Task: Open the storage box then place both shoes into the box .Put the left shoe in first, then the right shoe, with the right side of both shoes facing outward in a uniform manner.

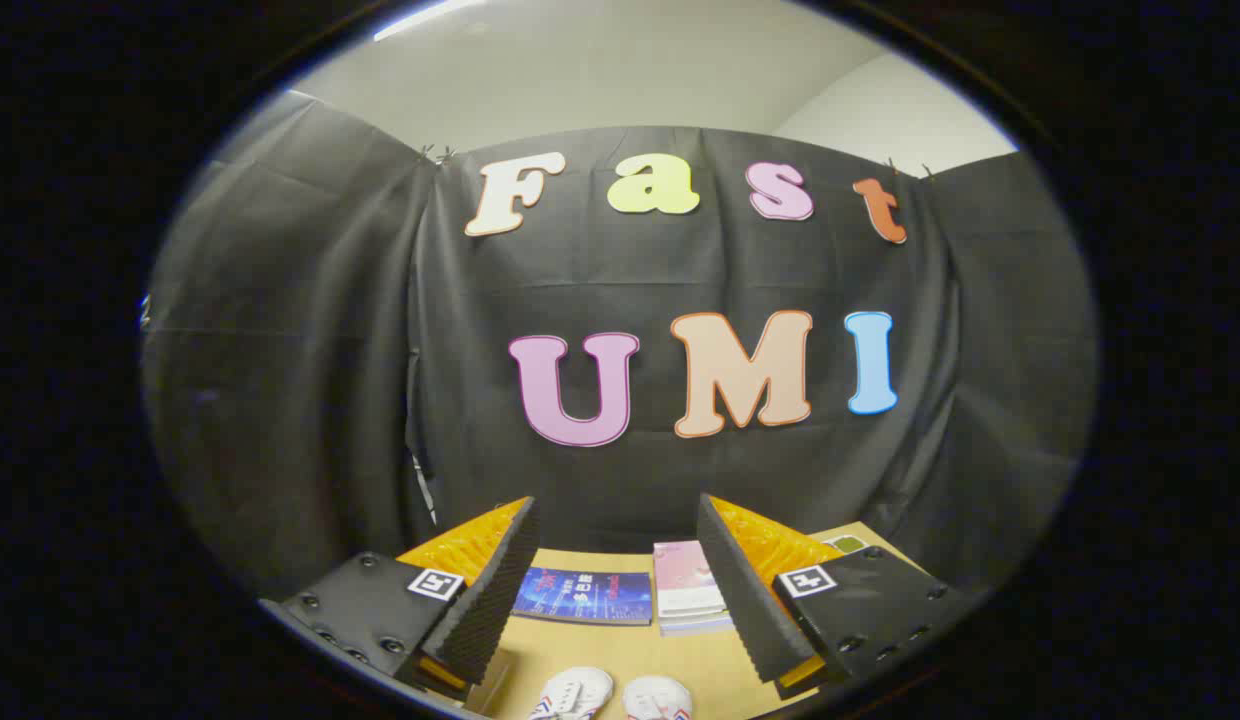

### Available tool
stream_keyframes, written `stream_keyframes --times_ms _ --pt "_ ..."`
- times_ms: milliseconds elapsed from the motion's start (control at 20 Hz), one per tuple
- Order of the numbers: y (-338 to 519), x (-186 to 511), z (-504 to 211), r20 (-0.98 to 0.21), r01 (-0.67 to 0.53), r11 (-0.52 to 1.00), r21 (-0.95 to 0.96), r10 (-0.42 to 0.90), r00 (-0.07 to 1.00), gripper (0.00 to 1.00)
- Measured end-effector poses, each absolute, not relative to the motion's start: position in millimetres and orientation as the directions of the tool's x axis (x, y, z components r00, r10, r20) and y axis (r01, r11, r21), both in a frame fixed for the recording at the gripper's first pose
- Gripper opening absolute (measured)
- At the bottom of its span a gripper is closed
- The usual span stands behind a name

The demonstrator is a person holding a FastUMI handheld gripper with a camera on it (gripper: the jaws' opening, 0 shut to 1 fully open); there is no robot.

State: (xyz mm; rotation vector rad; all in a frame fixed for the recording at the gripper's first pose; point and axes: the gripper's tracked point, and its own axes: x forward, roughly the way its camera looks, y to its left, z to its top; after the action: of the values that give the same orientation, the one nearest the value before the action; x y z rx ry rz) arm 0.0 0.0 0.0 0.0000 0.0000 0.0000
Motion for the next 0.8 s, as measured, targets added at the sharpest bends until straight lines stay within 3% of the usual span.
stream_keyframes --times_ms 800 --pt "13 18 -24 -0.106 -0.073 0.994 0.077 0.081 0.991 0.97"
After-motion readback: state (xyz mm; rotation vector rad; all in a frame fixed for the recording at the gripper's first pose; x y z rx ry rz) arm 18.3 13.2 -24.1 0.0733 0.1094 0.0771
